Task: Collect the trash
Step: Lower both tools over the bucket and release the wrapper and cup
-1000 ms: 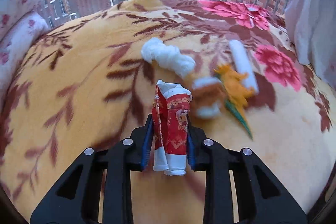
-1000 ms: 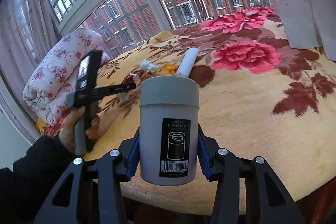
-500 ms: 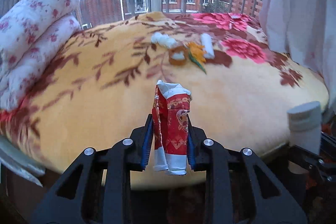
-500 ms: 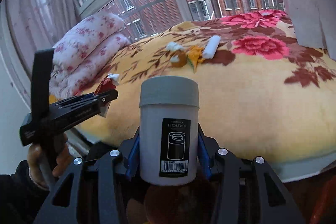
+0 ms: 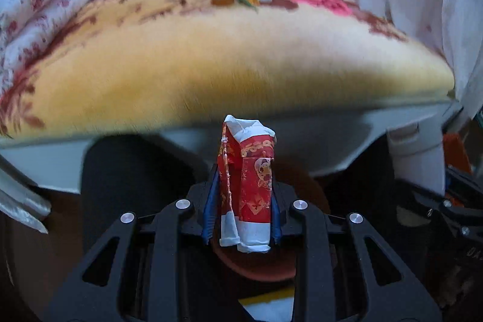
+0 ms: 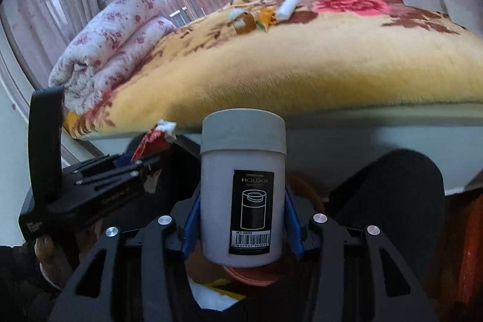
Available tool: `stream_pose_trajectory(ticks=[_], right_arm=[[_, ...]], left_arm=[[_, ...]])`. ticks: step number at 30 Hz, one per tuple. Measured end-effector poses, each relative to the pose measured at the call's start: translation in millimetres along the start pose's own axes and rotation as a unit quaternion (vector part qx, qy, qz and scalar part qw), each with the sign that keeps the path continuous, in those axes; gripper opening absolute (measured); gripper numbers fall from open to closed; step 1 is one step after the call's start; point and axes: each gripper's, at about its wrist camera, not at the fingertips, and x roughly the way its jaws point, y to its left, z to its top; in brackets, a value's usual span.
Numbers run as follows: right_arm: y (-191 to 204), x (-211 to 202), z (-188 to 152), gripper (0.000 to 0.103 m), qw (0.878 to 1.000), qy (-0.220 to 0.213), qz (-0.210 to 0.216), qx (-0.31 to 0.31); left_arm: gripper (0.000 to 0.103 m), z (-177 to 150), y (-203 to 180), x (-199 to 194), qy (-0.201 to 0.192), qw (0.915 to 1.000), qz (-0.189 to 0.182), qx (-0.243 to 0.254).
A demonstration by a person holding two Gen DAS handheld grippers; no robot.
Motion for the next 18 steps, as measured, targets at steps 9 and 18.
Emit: stream_pose_trajectory(ticks=[9, 18], right_arm=[[-2, 25, -12, 0.047, 0.999, 0.034, -0.018, 0.001], [-1, 32, -13, 0.047, 0.999, 0.048, -0.02, 0.0]], left_arm=[[0.027, -12, 1, 26, 0.041, 0.9991, -0.01, -0.003], [0.029, -15, 2, 32, 0.052, 0.9985, -0.015, -0.006]])
